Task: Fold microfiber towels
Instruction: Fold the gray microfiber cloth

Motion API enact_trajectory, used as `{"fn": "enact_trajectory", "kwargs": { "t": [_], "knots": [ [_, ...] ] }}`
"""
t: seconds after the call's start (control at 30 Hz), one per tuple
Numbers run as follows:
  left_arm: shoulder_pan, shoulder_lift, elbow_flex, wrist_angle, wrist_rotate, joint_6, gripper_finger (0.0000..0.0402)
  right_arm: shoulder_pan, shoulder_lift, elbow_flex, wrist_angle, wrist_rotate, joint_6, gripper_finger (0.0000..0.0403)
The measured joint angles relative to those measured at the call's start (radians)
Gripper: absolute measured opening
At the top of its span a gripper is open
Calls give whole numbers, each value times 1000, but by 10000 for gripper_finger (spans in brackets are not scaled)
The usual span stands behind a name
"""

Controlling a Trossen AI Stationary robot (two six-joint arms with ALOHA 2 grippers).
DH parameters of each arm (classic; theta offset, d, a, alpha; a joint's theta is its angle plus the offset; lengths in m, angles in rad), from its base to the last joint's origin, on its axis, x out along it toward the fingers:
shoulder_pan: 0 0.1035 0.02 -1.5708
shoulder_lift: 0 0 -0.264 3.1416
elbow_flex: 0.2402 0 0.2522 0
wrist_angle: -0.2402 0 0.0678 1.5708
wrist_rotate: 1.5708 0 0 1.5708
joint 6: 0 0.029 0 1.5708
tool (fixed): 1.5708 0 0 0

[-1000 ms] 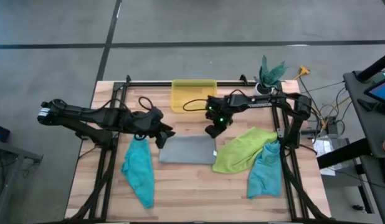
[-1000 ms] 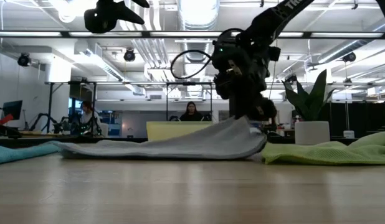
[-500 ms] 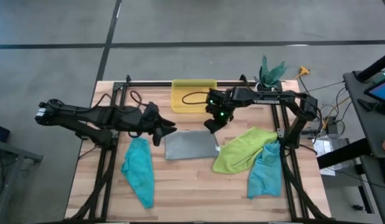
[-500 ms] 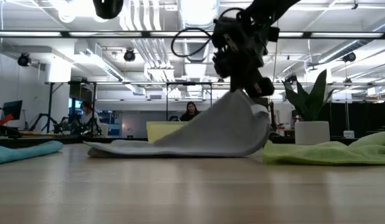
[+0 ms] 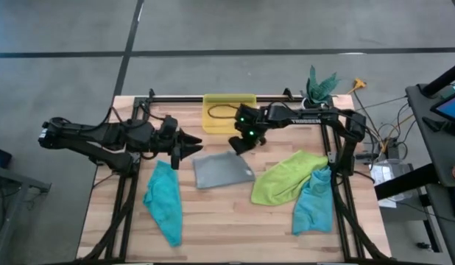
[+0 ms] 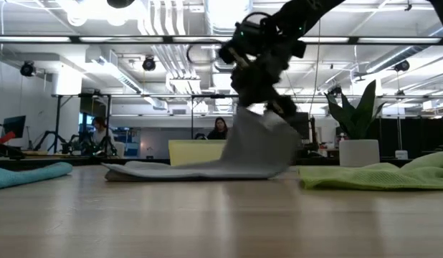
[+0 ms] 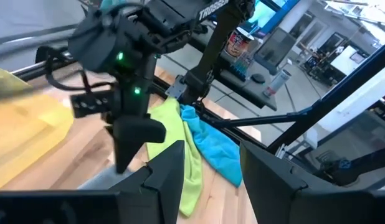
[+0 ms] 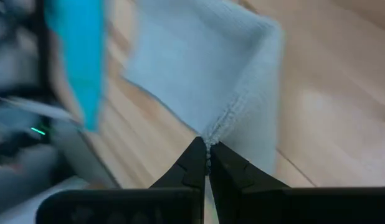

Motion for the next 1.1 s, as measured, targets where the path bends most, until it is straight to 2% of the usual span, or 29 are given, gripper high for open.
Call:
{"fn": "enact_trajectory", "kwargs": {
  "t": [0.13,0.37,0.5,0.9,1.1],
  "knots": [
    [0,-3,0,4,3,20,140,0,16,24,137,-1,106,9],
    [0,-27,0,7,11,47,140,21,89,79,133,-9,128,9],
    [0,-50,0,7,12,66,140,52,172,154,153,-64,134,9],
    [0,-89,0,5,45,65,140,113,466,565,179,-85,167,9],
    [-2,-97,0,1,61,65,140,113,583,741,94,-125,167,9]
  ]
}}
